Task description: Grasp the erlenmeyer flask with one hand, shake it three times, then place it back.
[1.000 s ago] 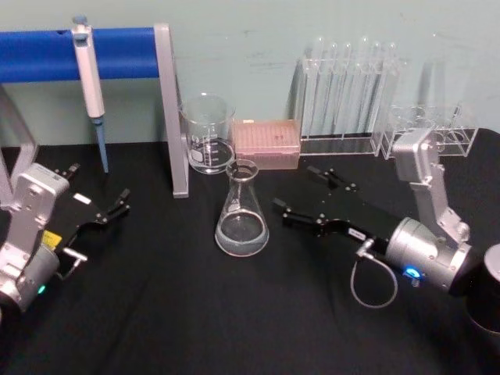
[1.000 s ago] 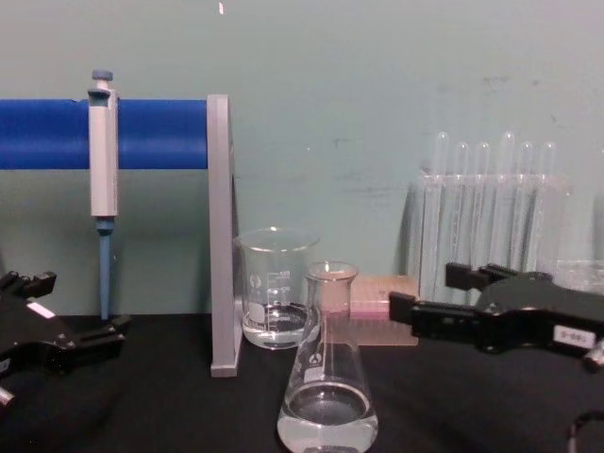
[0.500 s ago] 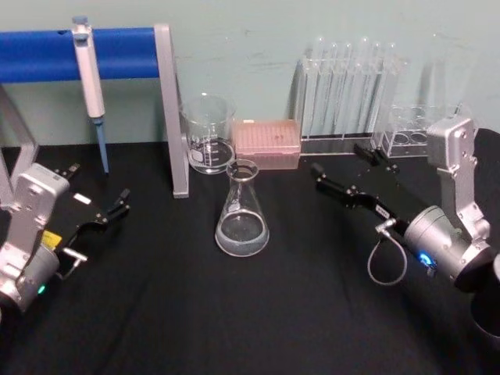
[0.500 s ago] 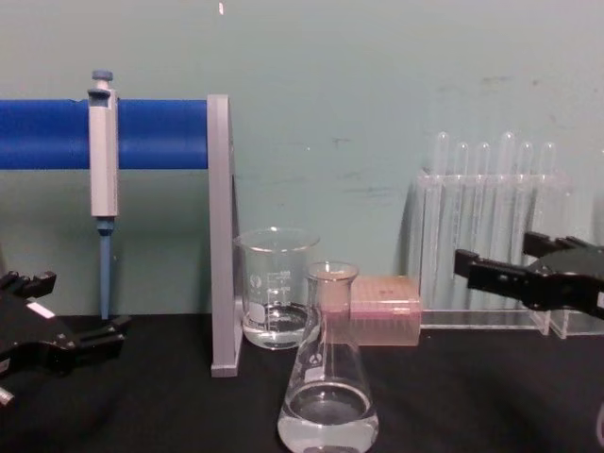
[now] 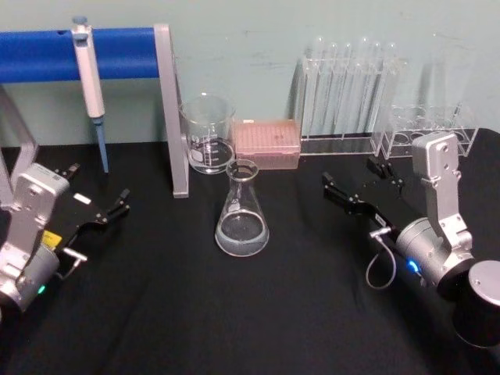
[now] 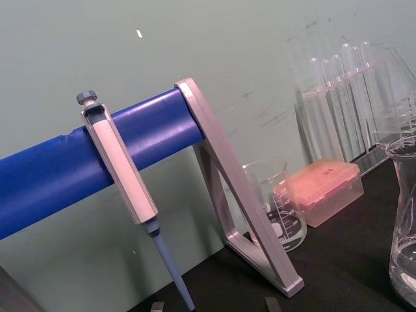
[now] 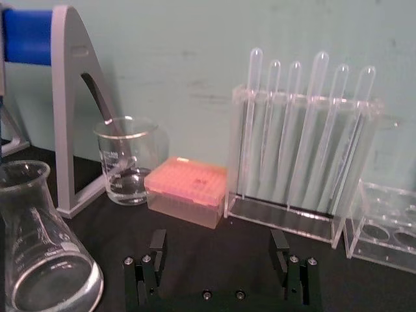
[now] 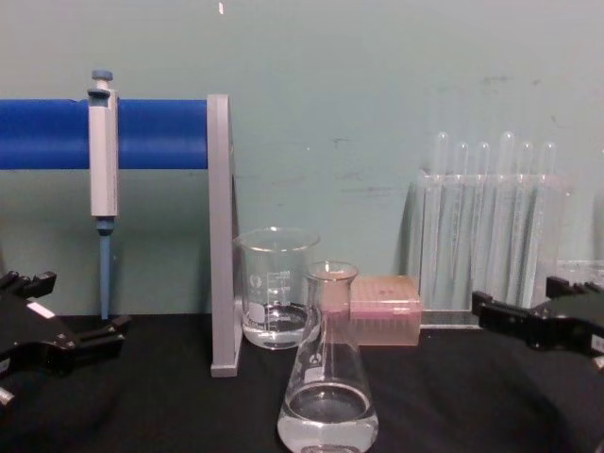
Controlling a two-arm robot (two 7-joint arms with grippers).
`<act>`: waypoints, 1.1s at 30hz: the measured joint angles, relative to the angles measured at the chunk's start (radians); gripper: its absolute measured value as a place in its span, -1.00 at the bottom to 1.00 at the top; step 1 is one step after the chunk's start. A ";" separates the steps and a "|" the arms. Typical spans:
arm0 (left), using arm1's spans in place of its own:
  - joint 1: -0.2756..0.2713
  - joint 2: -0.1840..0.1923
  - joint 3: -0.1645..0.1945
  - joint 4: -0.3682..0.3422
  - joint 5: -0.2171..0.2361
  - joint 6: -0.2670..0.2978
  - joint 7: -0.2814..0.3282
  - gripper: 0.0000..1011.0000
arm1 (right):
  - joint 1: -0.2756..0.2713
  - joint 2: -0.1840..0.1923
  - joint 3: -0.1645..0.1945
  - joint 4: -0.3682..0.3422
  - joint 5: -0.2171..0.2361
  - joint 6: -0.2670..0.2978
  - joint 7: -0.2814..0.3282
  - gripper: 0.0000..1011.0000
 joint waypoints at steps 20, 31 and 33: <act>0.000 0.000 0.000 0.000 0.000 0.000 0.000 0.98 | 0.003 -0.027 0.018 0.045 -0.039 0.023 0.009 0.98; 0.000 0.000 0.000 0.000 0.000 0.000 0.000 0.98 | 0.003 -0.026 0.016 0.043 -0.037 0.021 0.009 0.98; 0.000 0.000 0.000 0.000 0.000 0.000 0.000 0.98 | 0.003 -0.025 0.016 0.043 -0.037 0.021 0.009 0.98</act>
